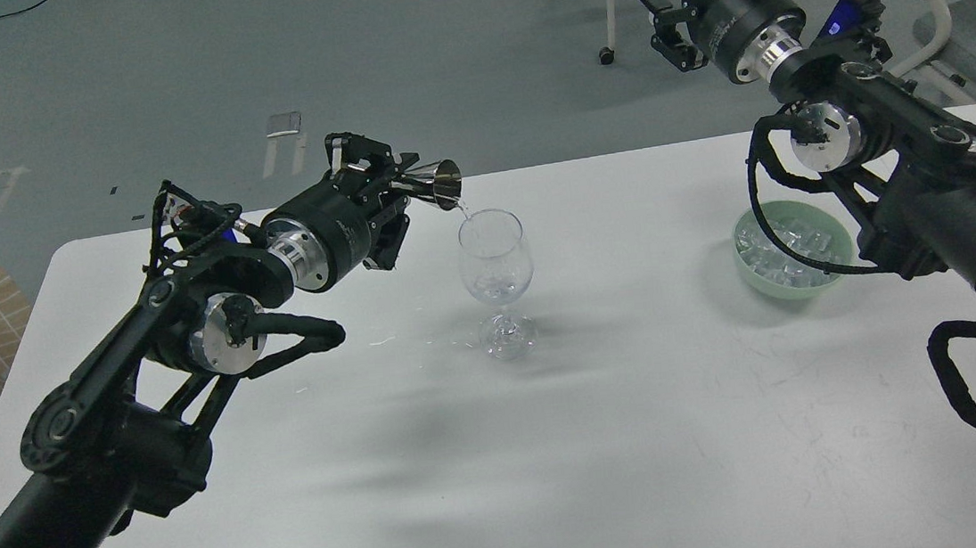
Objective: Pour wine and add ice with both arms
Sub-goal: 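Tilt the jigger with the left gripper to pour into the glass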
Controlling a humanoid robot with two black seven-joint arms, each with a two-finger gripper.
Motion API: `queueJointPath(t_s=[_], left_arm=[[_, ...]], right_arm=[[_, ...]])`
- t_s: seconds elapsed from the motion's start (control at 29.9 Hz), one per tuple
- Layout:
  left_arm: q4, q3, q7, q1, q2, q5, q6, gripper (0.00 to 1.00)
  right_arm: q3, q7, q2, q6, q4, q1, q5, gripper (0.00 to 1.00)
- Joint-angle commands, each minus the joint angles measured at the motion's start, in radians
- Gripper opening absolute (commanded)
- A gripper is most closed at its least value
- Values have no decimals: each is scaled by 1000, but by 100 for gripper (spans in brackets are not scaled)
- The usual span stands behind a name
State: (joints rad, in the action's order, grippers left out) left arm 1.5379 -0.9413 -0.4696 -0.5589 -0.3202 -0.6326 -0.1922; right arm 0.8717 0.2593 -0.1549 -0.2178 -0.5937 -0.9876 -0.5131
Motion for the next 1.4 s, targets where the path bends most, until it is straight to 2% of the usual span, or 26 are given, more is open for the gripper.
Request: queueJointPath(t_s=[0.0,0.6,0.97,1.07,1.14,1.2,1.27,1.37], left_arm=[[21,1,-18,5,1,-75,0,4],[96,44,-19,5,-8,-426,0,4],[154,32,-19,-1,4,-469,2,5],[169,9,-19,10,19,-394,-3,7],[176,-49,-19,22,20,-242,-10,7],[177,-143,-19,51,16,-19,-51,7],[177,-189,-19,65,13,101,-65,7],[173,-362,-19,150,15,389,-72,8]], right_arm=[[0,0,0,0,0,0,-1,100],[0,2,-2,0,3,0,-1,100],[-2,2,0,0,5,1,-1,100],[-2,0,0,0,5,0,-1,100],[-2,0,-2,0,5,0,-1,100],[0,0,-2,0,3,0,-1,100],[-2,0,-2,0,3,1,-1,100],[-2,0,-2,0,3,1,-1,100]])
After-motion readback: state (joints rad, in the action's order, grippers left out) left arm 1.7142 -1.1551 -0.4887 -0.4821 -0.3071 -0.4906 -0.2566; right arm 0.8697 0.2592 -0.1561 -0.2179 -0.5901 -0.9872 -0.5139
